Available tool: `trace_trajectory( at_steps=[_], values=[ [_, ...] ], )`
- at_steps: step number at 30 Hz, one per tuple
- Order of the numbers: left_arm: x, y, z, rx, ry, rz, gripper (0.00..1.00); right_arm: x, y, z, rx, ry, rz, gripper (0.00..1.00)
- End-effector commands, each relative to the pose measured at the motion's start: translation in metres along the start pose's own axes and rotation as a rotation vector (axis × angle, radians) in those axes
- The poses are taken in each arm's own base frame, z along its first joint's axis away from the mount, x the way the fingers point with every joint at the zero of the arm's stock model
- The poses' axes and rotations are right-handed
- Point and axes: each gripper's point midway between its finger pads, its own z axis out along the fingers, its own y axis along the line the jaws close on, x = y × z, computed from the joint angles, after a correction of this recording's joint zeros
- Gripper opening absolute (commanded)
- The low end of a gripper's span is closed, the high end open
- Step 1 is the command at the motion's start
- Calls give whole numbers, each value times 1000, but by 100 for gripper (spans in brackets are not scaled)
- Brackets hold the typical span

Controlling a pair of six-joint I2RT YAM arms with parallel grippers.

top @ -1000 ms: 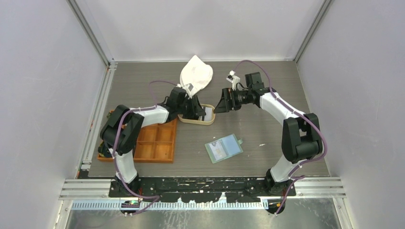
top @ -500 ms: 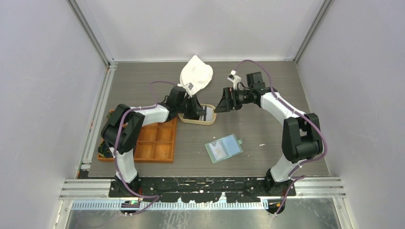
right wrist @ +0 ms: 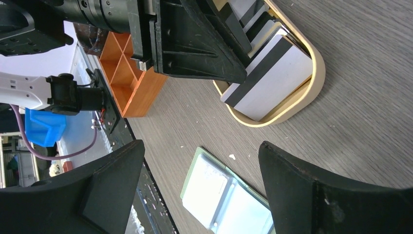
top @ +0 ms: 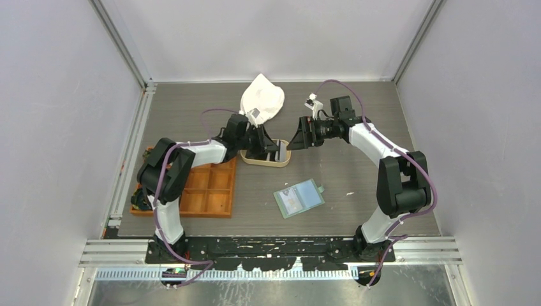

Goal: Put the credit cards into the card holder
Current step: Pick up the credit card from the storage box.

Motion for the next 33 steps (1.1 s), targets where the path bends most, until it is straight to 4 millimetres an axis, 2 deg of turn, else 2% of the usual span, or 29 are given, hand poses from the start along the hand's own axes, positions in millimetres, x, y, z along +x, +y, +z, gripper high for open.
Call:
trace_trajectory(
  at_steps=[1, 8, 18, 27, 33],
  values=[
    [-11, -24, 6, 105, -11, 6, 25, -20, 9, -6, -28, -35, -33, 92],
    [-9, -22, 11, 111, 1, -6, 30, -20, 8, -6, -33, -37, -25, 92],
    [-16, -27, 2, 91, -31, 14, 31, -19, 8, -6, -41, -33, -17, 92],
    [-12, -28, 4, 78, -18, 21, 33, -20, 8, -7, -44, -33, -12, 92],
    [-12, -36, 4, 95, -16, 27, 32, -20, 9, -7, -47, -32, -12, 92]
  ],
)
